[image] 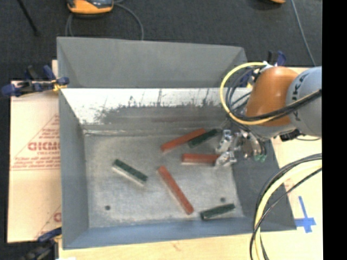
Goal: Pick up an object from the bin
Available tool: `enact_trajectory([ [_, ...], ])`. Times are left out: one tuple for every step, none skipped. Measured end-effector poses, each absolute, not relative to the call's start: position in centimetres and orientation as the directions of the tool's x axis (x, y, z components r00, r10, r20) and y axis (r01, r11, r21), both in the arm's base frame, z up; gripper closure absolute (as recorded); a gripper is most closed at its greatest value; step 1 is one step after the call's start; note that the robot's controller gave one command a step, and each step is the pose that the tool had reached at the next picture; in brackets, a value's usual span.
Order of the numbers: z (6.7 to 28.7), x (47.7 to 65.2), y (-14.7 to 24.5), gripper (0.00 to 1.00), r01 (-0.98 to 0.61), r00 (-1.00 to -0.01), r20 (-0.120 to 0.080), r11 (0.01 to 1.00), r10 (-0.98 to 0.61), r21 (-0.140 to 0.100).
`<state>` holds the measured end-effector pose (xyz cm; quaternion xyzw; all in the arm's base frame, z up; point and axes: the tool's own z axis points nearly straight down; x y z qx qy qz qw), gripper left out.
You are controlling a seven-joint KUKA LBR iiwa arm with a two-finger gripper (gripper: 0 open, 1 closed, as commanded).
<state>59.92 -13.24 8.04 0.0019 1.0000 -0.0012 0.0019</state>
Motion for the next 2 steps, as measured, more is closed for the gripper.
enact_trajectory([
  [8.0, 59.9, -13.2, 1.0, 0.004, -1.0, -0.004, 1.0, 0.004, -0.002],
  [23.7, 59.1, -13.4, 1.0, 0.036, -0.999, -0.007, 0.999, 0.036, -0.001],
])
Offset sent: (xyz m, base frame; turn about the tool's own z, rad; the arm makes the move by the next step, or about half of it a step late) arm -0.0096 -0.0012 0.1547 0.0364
